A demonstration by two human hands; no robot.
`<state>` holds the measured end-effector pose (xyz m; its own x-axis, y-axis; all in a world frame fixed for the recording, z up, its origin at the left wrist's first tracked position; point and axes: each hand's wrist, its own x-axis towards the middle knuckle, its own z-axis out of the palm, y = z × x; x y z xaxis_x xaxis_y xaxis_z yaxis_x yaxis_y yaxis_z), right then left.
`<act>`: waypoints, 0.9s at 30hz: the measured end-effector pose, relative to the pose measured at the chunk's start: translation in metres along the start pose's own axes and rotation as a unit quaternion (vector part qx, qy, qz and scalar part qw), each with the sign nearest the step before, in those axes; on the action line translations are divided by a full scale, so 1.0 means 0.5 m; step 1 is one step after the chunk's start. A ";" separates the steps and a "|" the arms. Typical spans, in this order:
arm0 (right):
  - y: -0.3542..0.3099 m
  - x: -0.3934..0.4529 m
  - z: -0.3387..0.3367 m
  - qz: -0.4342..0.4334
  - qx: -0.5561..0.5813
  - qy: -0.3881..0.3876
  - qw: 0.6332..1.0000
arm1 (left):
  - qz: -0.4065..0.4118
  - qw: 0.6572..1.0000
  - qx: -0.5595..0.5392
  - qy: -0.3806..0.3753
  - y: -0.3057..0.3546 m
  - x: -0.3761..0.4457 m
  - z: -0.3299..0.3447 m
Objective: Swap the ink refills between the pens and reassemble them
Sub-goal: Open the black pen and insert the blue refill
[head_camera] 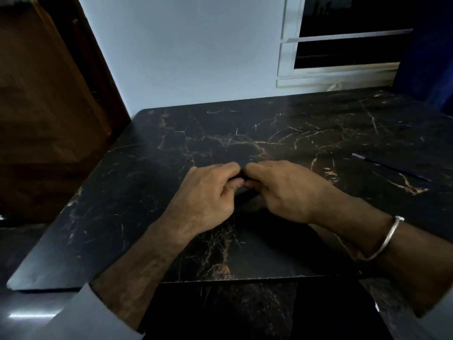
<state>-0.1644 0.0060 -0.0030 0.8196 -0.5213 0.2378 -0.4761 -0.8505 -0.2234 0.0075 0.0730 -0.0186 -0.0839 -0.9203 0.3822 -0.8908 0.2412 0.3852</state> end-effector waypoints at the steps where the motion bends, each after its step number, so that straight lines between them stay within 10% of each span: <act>1: 0.002 -0.006 -0.003 0.001 0.005 -0.006 1.000 | 0.000 1.000 -0.002 -0.001 0.000 -0.002 0.002; 8: 0.021 -0.053 -0.035 -0.032 -0.025 -0.009 0.999 | -0.005 1.000 -0.007 -0.012 0.018 -0.024 -0.006; 14: 0.174 -0.120 -0.097 0.228 -0.062 0.041 0.971 | -0.148 0.989 0.019 0.019 -0.050 -0.051 -0.066; 22: 0.165 -0.108 -0.036 0.265 -0.083 -0.015 0.961 | -0.106 0.993 0.048 -0.018 0.020 -0.049 -0.010; 27: 0.001 -0.130 -0.023 0.242 0.184 0.093 0.948 | -0.044 0.998 0.034 0.018 0.063 -0.079 -0.005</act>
<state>-0.2214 0.0386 -0.0074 0.4463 -0.8770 0.1782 -0.6110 -0.4441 -0.6554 -0.0160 0.1180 -0.0195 0.0116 -0.9250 0.3798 -0.9225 0.1367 0.3609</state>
